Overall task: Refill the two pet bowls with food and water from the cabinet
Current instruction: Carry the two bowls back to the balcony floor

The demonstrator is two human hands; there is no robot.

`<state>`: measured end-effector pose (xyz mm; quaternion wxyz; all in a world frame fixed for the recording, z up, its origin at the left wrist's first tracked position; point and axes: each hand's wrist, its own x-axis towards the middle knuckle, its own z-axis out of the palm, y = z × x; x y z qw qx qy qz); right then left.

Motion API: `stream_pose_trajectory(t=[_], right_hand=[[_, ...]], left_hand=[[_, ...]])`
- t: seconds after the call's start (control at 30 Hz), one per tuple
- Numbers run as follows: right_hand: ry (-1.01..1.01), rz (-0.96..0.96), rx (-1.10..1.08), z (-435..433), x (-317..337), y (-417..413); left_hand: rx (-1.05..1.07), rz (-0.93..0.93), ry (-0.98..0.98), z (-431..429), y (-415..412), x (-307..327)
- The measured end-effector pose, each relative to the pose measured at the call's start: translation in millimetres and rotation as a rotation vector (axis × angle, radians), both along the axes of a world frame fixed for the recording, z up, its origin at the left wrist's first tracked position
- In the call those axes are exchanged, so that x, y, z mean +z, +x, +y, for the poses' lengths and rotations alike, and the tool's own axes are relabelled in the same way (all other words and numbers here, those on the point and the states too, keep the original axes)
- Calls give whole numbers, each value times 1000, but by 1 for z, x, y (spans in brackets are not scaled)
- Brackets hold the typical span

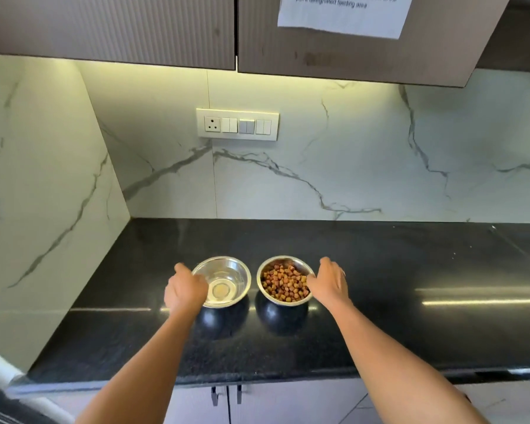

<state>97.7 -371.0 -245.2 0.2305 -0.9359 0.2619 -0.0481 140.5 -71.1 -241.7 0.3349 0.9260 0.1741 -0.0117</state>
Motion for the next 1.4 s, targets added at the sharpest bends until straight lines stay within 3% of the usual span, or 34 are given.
stream_pose_trajectory(t=[0.13,0.27,0.57,1.4], right_hand=[[165,118,-121,-15,-29,11],[390,164,-161,-27,-50,25],[718,141,-155,-37,-60,35],[528,103,107,-11,-41,33]], left_hand=[[192,157,-165,6,1,-32],[286,261,-450,5,8,-50],[285,226,-645,-9,15,-65],[416,39,-510,28,-61,-47]])
